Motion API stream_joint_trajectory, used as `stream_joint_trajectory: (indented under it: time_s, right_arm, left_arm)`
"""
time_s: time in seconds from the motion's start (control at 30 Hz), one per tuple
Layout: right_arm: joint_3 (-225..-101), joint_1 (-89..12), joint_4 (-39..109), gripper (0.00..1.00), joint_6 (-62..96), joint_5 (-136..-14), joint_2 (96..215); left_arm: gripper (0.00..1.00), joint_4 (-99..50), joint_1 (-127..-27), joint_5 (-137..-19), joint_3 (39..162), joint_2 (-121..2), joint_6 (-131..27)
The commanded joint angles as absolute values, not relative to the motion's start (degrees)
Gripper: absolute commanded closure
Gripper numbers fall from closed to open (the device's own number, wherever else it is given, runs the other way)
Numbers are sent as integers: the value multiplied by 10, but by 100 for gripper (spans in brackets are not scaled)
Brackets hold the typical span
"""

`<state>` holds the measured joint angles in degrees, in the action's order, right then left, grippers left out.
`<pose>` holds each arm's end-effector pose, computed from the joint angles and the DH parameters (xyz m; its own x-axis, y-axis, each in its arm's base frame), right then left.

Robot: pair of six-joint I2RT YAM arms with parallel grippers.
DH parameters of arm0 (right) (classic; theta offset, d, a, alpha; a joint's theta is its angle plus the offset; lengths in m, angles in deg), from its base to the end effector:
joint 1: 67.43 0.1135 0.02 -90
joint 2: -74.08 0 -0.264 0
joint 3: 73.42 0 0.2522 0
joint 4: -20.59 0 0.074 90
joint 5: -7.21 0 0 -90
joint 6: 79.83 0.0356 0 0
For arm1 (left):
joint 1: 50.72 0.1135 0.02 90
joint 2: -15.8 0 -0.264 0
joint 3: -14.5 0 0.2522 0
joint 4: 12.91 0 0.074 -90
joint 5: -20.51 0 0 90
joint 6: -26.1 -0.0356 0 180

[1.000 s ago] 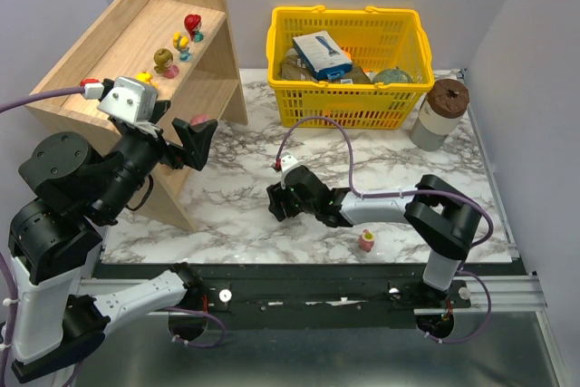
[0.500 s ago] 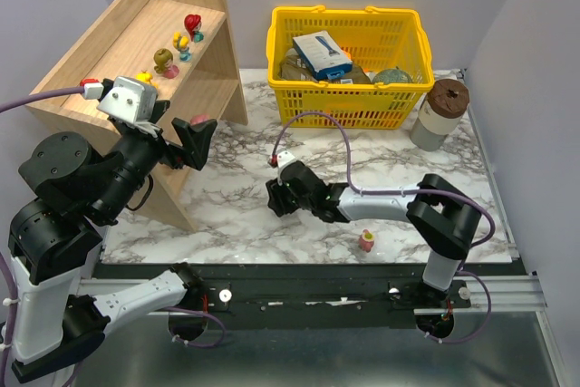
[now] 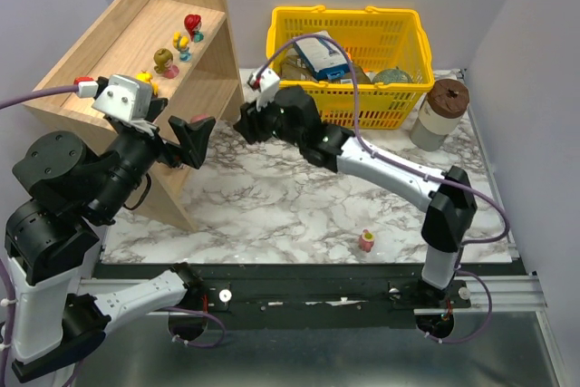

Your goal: Place and organize the plastic toys onto the shelf

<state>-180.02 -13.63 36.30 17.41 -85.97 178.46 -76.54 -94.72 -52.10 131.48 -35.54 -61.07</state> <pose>0.2639 0.3572 0.3534 -0.2342 -0.1069 -0.9663 -0.7503 0.6519 0.1097 0.0556 -0.0389 0.5532 0.0031 -0.0685 -0.9976 0.4487 0.8917 -0.0598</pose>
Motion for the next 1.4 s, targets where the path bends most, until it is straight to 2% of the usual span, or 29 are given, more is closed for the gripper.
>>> stream_joint_trajectory:
  time_s: [0.0, 0.23, 0.53, 0.93, 1.37]
  right_arm:
    - [-1933, -168, 431, 83, 123, -777, 1861]
    - [-2103, -191, 490, 81, 85, -700, 1969]
    - [-2138, -191, 474, 80, 68, -640, 2011]
    - [-2128, -191, 421, 80, 79, -639, 2014]
    - [-2173, -191, 405, 76, 85, -630, 2064]
  left_arm:
    - [1, -773, -949, -511, 1335, -366, -615]
    - [1, -783, -949, -508, 1358, -377, -607]
    - [1, -788, -949, -501, 1363, -383, -604]
    - [1, -792, -949, -499, 1363, -387, -611]
    - [1, -788, -949, -495, 1363, -394, -617]
